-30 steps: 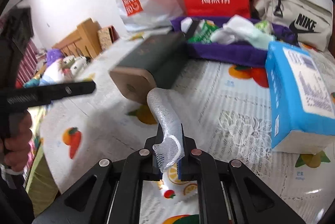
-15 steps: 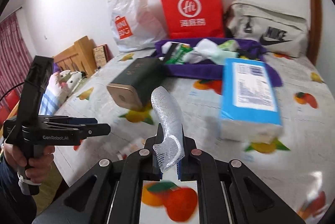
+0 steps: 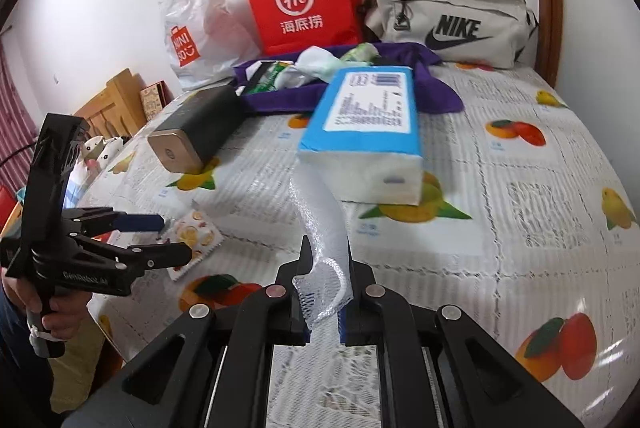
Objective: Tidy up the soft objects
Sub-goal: 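Grasp the orange-slice printed packet with the left tool while the right tool holds the bag, then carry the orange-slice packet and clear bag toward the purple towel with both tools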
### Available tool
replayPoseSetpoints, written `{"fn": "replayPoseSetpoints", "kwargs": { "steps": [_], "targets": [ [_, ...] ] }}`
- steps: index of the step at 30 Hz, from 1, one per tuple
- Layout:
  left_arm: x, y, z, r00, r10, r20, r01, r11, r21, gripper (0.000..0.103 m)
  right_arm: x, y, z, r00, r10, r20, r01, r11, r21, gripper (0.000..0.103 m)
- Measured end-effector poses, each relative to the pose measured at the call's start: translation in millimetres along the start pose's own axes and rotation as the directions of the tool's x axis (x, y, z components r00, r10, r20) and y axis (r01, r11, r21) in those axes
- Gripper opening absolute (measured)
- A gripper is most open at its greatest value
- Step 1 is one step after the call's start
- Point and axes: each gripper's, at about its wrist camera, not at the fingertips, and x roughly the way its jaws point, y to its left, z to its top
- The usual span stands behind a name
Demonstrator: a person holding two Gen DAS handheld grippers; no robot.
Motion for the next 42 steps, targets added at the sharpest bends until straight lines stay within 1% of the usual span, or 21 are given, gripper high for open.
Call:
{"fn": "replayPoseSetpoints", "kwargs": {
  "steps": [1, 4, 7, 9, 10, 13, 14, 16, 19, 22, 26, 29, 32, 37, 42],
  "targets": [
    [2.4, -4.4, 0.1, 1.000, 0.029, -0.003, -0.029, 0.999, 0.022, 0.080, 0.4, -1.8, -1.4, 1.000, -0.002, -0.003, 0.002, 1.000, 0.002, 0.009],
    [5.5, -13.9, -1.4, 0.996, 0.085, -0.004, -0.084, 0.994, 0.067, 0.081, 0.2, -5.4, -3.7, 1.000, 0.004, -0.010, -0.004, 1.000, 0.004, 0.009],
    [5.0, -14.6, -2.5, 0.995, 0.095, 0.007, -0.095, 0.993, 0.072, 0.081, -0.7, -7.4, -5.6, 1.000, 0.008, -0.010, -0.008, 1.000, 0.005, 0.009],
    [3.5, -16.0, -3.1, 0.995, 0.095, 0.024, -0.097, 0.992, 0.082, 0.068, -0.6, -8.9, -6.5, 1.000, 0.011, -0.010, -0.010, 1.000, 0.008, 0.009],
    [2.5, -16.8, -3.6, 0.995, 0.092, 0.031, -0.095, 0.992, 0.086, 0.065, -0.3, -9.4, -7.1, 1.000, 0.012, -0.010, -0.011, 1.000, 0.012, 0.009],
    [-1.6, -19.7, -7.0, 0.995, 0.093, 0.045, -0.097, 0.992, 0.086, 0.050, -0.2, -10.3, -7.8, 1.000, 0.015, -0.012, -0.015, 1.000, 0.018, 0.009],
    [-3.0, -19.3, -7.1, 0.995, 0.093, 0.047, -0.097, 0.992, 0.080, 0.041, -0.7, -9.9, -8.5, 1.000, 0.017, -0.011, -0.017, 1.000, 0.021, 0.009],
    [-2.8, -19.0, -6.4, 0.995, 0.092, 0.047, -0.096, 0.992, 0.084, 0.039, -2.4, -8.6, -9.2, 1.000, 0.020, -0.011, -0.020, 1.000, 0.018, 0.009],
    [-2.2, -14.6, -3.8, 0.995, 0.091, 0.044, -0.094, 0.993, 0.066, 0.031, -5.3, -6.4, -10.3, 1.000, 0.021, -0.012, -0.021, 1.000, 0.012, 0.009],
    [-5.3, -6.2, -2.8, 0.997, 0.068, 0.032, -0.068, 0.998, 0.017, 0.030, -9.4, -5.6, -9.9, 1.000, 0.017, -0.008, -0.017, 1.000, 0.011, 0.009],
    [-11.5, 3.7, -1.9, 0.996, 0.084, 0.037, -0.083, 0.996, -0.030, 0.030, -14.1, -5.8, -6.2, 1.000, 0.004, 0.000, -0.004, 1.000, 0.008, 0.009],
    [-18.2, 13.2, -1.6, 0.996, 0.077, 0.041, -0.074, 0.995, -0.068, 0.030, -15.6, -5.5, -4.3, 1.000, 0.003, -0.001, -0.003, 1.000, 0.010, 0.009],
    [-27.7, 22.6, -1.6, 0.995, 0.085, 0.050, -0.079, 0.992, -0.102, 0.030, -20.0, -2.2, -1.4, 1.000, -0.004, 0.005, 0.004, 1.000, -0.002, 0.009],
    [-42.4, 34.6, 1.7, 0.992, 0.105, 0.066, -0.096, 0.987, -0.133, 0.030, -30.4, 4.8, 5.5, 1.000, -0.006, 0.028, 0.006, 1.000, -0.014, 0.009],
    [-60.2, 41.3, 6.4, 0.990, 0.109, 0.094, -0.094, 0.984, -0.151, 0.030, -39.1, 13.5, 13.4, 0.999, -0.008, 0.036, 0.009, 0.999, -0.031, 0.009]
  ]
}}
